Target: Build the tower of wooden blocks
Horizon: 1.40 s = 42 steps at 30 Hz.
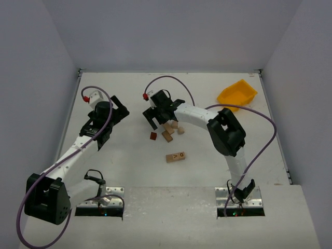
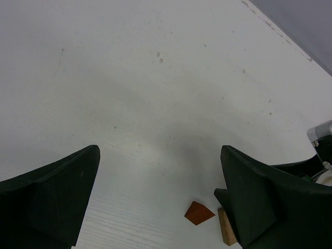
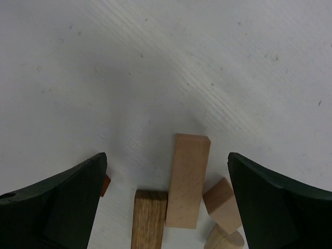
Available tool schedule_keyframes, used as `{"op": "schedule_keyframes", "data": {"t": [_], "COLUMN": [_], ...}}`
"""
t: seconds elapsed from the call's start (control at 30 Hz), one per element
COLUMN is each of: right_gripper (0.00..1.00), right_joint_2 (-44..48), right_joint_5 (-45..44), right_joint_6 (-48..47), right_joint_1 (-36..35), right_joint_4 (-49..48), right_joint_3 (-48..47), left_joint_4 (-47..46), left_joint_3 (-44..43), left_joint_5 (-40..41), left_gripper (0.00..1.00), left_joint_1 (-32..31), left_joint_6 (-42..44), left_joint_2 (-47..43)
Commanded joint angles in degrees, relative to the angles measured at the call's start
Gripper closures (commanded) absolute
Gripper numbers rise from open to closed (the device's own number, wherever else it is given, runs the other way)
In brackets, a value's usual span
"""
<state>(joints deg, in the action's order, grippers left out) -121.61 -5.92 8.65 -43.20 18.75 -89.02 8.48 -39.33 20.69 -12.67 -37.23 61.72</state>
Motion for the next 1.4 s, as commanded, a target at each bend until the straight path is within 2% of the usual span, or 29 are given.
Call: {"op": "schedule_keyframes", "data": {"t": [0.0, 0.3, 0.63, 0.93, 1.17, 1.37], "right_gripper": [0.06, 0.18, 0.47, 0.5, 0.64, 0.71], "right_joint_2": [-1.46, -2.41, -2.23, 0.73, 1.48, 0.48], "right_joint_5": [-3.55, -5.25, -7.45, -8.77, -9.04, -9.01], "right_joint_6": [-0.44, 0.49, 1.72, 2.65, 1.89, -0.54], "right_joint_1": [0.13, 0.22, 0.3, 0.22, 0.22, 0.29], "right_joint_4": [3.73, 3.75, 3.31, 2.66, 1.37, 0.89], "right_joint_3": [-2.97, -1.25, 0.96, 5.45, 6.29, 3.97], "left_joint_4": [-4.58, -5.23, -4.89, -4.84, -4.79, -4.81], "left_joint_3": [0.93, 1.01, 1.45, 1.97, 2.08, 2.34], "left_joint_5": [-1.38, -2.5, -2.24, -2.2, -2.42, -2.69], "left_gripper": [0.0, 0.0, 0.0, 0.0, 0.0, 0.0], "left_joint_1": [0.36, 0.36, 0.44, 0.45, 0.45, 0.45], "left_joint_6": [1.08, 1.2, 1.1, 0.76, 0.67, 0.67], "left_joint_2": [-1.4, -0.63, -1.43, -2.7, -3.13, -3.55]}}
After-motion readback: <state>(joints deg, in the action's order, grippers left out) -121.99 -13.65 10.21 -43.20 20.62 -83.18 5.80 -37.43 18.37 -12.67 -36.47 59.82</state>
